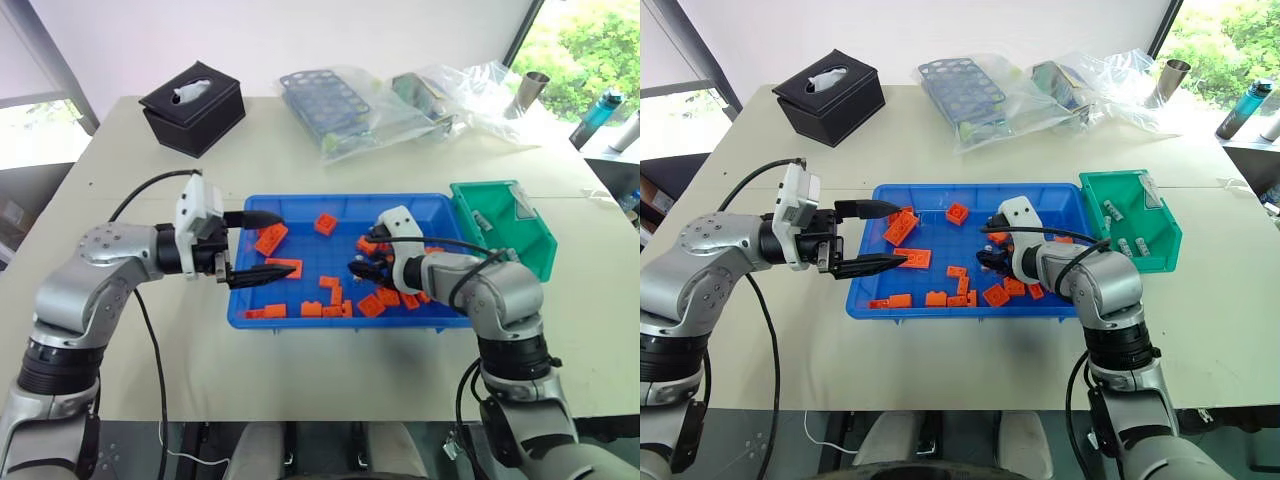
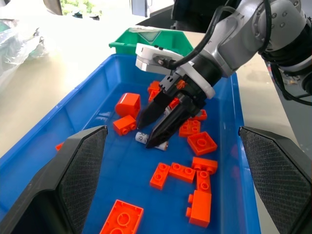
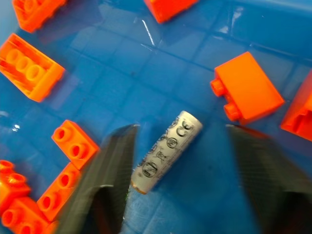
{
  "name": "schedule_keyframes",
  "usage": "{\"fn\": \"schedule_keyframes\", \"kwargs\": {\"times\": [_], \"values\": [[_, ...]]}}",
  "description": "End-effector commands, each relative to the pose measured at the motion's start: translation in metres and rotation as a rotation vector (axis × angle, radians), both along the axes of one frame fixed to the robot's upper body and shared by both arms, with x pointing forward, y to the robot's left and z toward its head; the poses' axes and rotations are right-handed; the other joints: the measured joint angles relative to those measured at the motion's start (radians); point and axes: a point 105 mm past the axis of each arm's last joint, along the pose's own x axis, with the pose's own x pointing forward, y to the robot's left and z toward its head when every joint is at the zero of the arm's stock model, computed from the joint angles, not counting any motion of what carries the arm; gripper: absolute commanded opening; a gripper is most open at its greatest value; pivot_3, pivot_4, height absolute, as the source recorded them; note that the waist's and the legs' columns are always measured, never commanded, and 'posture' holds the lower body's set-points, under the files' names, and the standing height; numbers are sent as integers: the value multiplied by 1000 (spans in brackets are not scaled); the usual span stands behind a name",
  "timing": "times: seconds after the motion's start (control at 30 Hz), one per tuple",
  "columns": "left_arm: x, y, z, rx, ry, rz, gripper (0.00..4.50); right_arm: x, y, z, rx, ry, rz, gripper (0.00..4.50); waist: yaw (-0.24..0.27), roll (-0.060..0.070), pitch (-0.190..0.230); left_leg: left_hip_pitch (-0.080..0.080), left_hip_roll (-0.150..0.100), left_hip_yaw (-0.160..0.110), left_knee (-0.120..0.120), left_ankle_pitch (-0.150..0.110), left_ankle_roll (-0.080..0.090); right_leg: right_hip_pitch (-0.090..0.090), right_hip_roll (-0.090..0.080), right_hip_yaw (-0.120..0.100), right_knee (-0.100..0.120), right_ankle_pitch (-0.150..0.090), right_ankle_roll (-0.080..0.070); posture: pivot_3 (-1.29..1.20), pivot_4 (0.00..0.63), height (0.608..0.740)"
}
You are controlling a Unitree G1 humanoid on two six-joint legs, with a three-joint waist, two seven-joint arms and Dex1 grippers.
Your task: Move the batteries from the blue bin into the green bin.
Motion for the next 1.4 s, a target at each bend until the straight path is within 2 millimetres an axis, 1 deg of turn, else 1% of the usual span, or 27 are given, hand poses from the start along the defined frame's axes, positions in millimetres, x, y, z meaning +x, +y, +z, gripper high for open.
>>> {"fn": "schedule_keyframes", "kwargs": {"times": [0.03, 0.07, 0.2, 0.27, 0.3, 0.37, 0.4, 0.47, 0.5, 0.53, 0.6, 0.67, 0.7, 0.8, 0.83, 0.87, 0.9, 0.93, 0.97, 1.0, 1.07, 1.13, 1.2, 1.23, 1.33, 1.4], "values": [[-2, 1, 13, -6, -47, -8, 4500, -4, 3, 0, 1, 3, 17, 880, 0, 0, 0, 0, 0, 0, 0, 0, 0, 0, 0, 0, 0, 0, 0, 0, 150, 716], [-1, 0, 13, -6, -47, -8, 4500, -4, 3, 2, 5, 0, 16, 327, 0, 0, 0, 0, 0, 0, 0, 0, 0, 0, 0, 0, 0, 0, 0, 0, 150, 716], [0, -1, 13, -8, -48, -13, 4500, -2, 1, 12, 26, -15, 4, 327, 1, 0, 0, 0, 0, 0, 0, 0, 0, 0, 0, 0, 0, 0, 0, 0, 150, 716], [0, -1, 12, -9, -47, -15, 4500, 0, 0, 24, 46, -41, -1, 327, 2, 0, 0, 0, 0, 0, 0, 0, 0, 0, 0, 0, 0, 0, 0, 0, 150, 716], [1, -2, 12, -10, -46, -17, 4500, 2, -3, 35, 54, -70, -5, 327, 1, 0, 0, 0, 0, 0, 0, 0, 0, 0, 0, 0, 0, 0, 0, 0, 150, 716], [1, -3, 11, -12, -43, -24, 4500, 7, -19, 69, 94, -143, -46, 327, 2, 1, 0, 0, 0, 0, 0, 0, 0, 0, 0, 0, 0, 0, 0, 0, 150, 716], [1, -4, 10, -14, -41, -29, 4500, 9, -30, 83, 101, -175, -74, 327, 2, 1, 0, 0, 0, 0, 0, 0, 0, -1, 0, 0, 0, 0, 0, 0, 150, 716], [1, -5, 9, -17, -39, -36, 4500, 11, -58, 101, 79, -219, -147, 327, 6, 0, 0, -1, 0, 0, 0, 0, 0, -1, 0, 0, 0, 0, 0, 0, 150, 716], [0, -6, 9, -18, -39, -38, 4500, 12, -68, 106, 66, -232, -175, 327, 7, 0, 0, -1, 0, 0, 0, 0, 0, 0, 0, 0, 0, 0, 0, 0, 150, 716], [0, -6, 9, -19, -38, -39, 4500, 12, -73, 108, 58, -238, -190, 327, 7, 0, 0, -1, 0, -2, 0, 0, 0, 0, 0, 0, 0, 0, 0, 0, 150, 716], [0, -7, 8, -22, -36, -47, 4500, 13, -106, 118, 32, -262, -284, 327, 4, 0, 0, -1, -1, -2, 0, -1, 1, 1, 0, 0, -1, 0, 0, 0, 150, 716], [-1, -10, 7, -28, -34, -60, 4500, 13, -140, 123, -8, -281, -381, 327, 4, 0, 0, -1, -1, -1, -1, -1, 1, 1, -1, 0, -1, 0, 0, 0, 150, 716], [-2, -12, 7, -29, -33, -67, 4500, 12, -152, 123, -26, -284, -414, 327, 4, 0, 0, -1, -1, -1, 0, -1, 1, 1, -1, 0, -1, 0, 0, 0, 150, 716], [-2, -14, 7, -30, -34, -79, 4500, 14, -166, 119, -55, -285, -460, 327, 1, 0, 0, -1, 0, 0, 0, -1, 1, 1, -1, 0, -2, 0, 0, 0, 150, 716], [-2, -14, 7, -30, -36, -81, 4500, 14, -168, 115, -57, -279, -467, 327, -2, 0, 0, 0, 0, 0, 0, -1, 1, 1, 0, 0, -2, 0, 0, 0, 150, 716], [-2, -15, 7, -31, -37, -83, 4500, 13, -169, 112, -60, -272, -471, 718, -3, 0, 0, 0, 1, 1, 0, -1, 1, 1, 0, 1, -2, 0, 0, 0, 150, 716], [-2, -15, 7, -31, -38, -85, 4500, 13, -170, 107, -63, -261, -474, 1212, -2, 0, 0, 0, 2, 1, 0, -1, 1, 1, 1, 1, -2, 0, 0, 0, 150, 716], [-3, -16, 7, -32, -39, -85, 4500, 13, -171, 103, -75, -255, -472, 1550, -1, 0, 0, 0, 2, 1, 0, 0, 1, 1, 2, 1, -2, 0, 0, 0, 150, 716], [-3, -16, 8, -32, -40, -86, 4500, 14, -171, 100, -91, -256, -465, 2029, 1, 0, 0, 0, 3, 1, 0, 0, 0, 1, 2, 1, -2, 0, 0, 0, 150, 716], [-3, -15, 8, -32, -41, -86, 4500, 14, -171, 99, -105, -261, -456, 2648, 2, 0, 0, 0, 3, 1, 0, 0, 0, 1, 2, 1, -2, 0, 0, 0, 150, 716], [-3, -15, 8, -31, -42, -84, 4500, 17, -170, 107, -142, -314, -431, 3639, 2, 0, 0, 0, 2, 1, 0, 0, 0, 1, 2, 1, -2, 0, 0, 0, 150, 716], [-4, -14, 8, -30, -43, -82, 4500, 20, -163, 119, -206, -402, -352, 3639, 3, 0, 1, 0, 2, 1, 0, 0, 0, 1, 2, 1, -2, 0, 0, 0, 150, 716], [-5, -13, 7, -28, -42, -79, 4500, 18, -142, 126, -250, -443, -175, 3639, 4, 0, 1, 0, 2, 1, 0, 0, 0, 0, 2, 1, -2, 0, 0, 0, 150, 716], [-5, -13, 7, -27, -41, -78, 4500, 14, -128, 126, -276, -456, -48, 3639, 4, 0, 1, 0, 2, 0, 0, 0, 0, 1, 2, 1, -2, 0, 0, 0, 150, 716], [-5, -13, 7, -24, -39, -78, 4500, 2, -103, 119, -346, -425, 248, 3639, 3, 0, 1, 0, 2, 0, 0, 0, 1, 1, 3, 1, -2, 0, 0, 0, 150, 716], [-5, -13, 7, -22, -40, -81, 4500, -1, -95, 112, -374, -385, 399, 3639, 3, 0, 1, 0, 2, 0, 0, -1, 3, 1, 3, 1, -3, 0, 0, 0, 150, 716]]}}
